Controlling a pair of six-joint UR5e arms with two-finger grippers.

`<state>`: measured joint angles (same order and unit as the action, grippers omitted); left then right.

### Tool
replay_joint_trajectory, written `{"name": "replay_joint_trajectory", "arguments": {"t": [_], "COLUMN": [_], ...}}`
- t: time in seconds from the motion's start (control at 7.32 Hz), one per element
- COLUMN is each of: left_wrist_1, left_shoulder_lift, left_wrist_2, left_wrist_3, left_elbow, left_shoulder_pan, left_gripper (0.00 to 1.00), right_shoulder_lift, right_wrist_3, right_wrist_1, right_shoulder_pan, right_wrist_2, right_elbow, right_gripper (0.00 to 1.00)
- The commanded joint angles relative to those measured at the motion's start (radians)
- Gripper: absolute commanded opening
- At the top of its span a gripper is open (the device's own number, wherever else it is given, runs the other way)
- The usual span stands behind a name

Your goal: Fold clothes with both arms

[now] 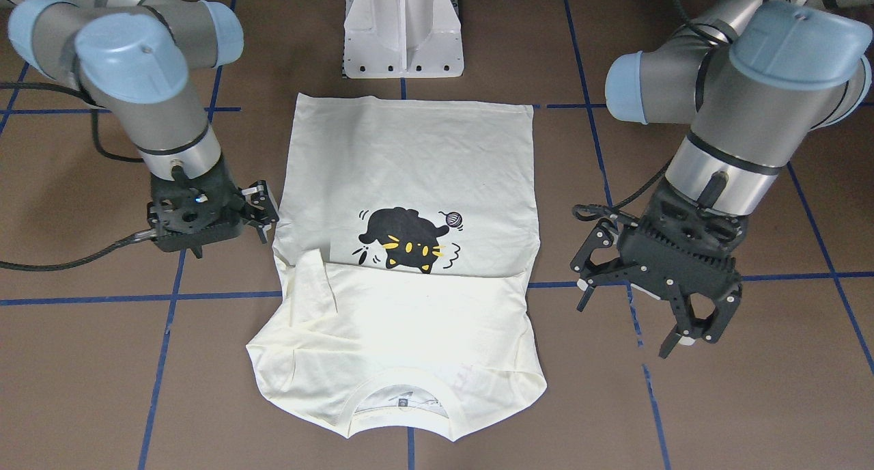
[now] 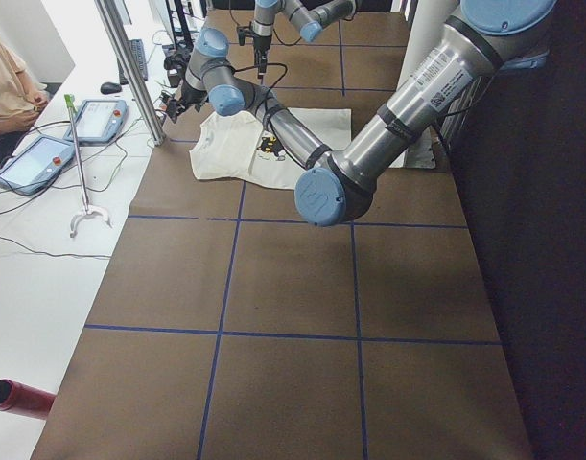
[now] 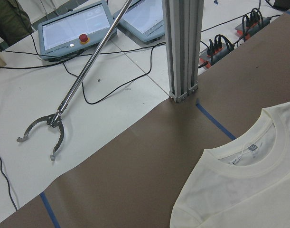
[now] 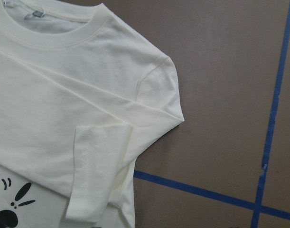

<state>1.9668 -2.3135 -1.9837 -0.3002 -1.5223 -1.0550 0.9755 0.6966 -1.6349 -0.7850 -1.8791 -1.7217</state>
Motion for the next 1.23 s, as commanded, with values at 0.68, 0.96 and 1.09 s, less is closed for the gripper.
{"name": "replay_joint_trajectory", "arguments": {"t": [0.68, 0.96, 1.09], "left_wrist_1": [0.003, 0.003, 0.003], "left_shoulder_lift": [0.091, 0.101, 0.105], "left_wrist_2": [0.002, 0.002, 0.002], "left_wrist_3": [-0.005, -0.007, -0.008], "left_elbow": [-0.137, -0.141, -0.141], "left_shoulder_pan": [0.004, 0.006, 0.006], "left_gripper": [1.00, 1.00, 1.00], "right_shoulder_lift": [-0.049, -0.066, -0.064], "right_wrist_3": [-0.025, -0.025, -0.026], "right_wrist_1": [0.224, 0.224, 0.222], "right_shoulder_pan": [0.227, 0.230, 0.242], "right_wrist_2": [0.336, 0.344, 0.365], "right_elbow": [0.232, 0.231, 0.231], "right_gripper": [0.71, 0.71, 0.68]}}
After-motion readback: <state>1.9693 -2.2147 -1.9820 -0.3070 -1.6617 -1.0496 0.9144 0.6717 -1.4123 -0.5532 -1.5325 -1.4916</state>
